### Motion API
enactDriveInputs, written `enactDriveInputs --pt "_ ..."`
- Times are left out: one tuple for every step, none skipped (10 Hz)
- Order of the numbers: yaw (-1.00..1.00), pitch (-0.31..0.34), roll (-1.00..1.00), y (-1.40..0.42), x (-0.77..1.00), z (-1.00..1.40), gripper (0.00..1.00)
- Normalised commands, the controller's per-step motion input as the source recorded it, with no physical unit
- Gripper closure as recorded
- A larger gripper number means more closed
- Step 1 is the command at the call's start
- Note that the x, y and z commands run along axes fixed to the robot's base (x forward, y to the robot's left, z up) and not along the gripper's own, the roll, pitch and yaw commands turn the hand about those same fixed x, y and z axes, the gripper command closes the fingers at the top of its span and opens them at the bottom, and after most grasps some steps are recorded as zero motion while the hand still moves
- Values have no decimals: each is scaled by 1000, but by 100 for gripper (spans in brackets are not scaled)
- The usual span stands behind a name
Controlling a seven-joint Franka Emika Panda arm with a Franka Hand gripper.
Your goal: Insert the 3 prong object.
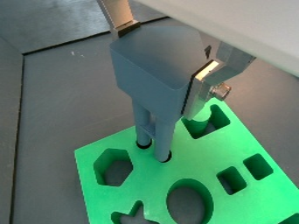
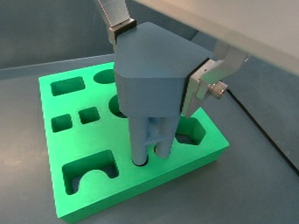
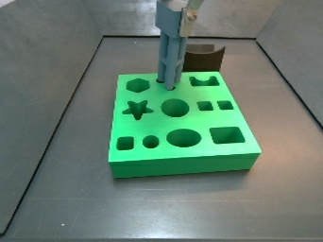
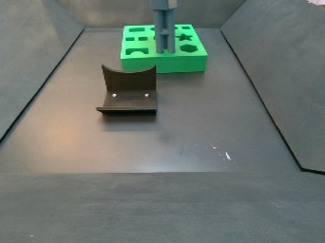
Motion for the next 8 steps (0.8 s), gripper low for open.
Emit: enactDriveInputs --pt "-200 -10 0 6 203 -597 100" --pt "269 -127 83 17 0 -494 100" --pt "614 -123 60 0 0 -371 100" --pt "646 -119 37 0 0 -343 100" --pt "369 -71 6 -3 0 -369 100" --pt "126 -80 0 -20 0 -394 100" --pt "177 -106 0 0 0 -377 100" --pt "277 -123 0 0 -9 -363 100"
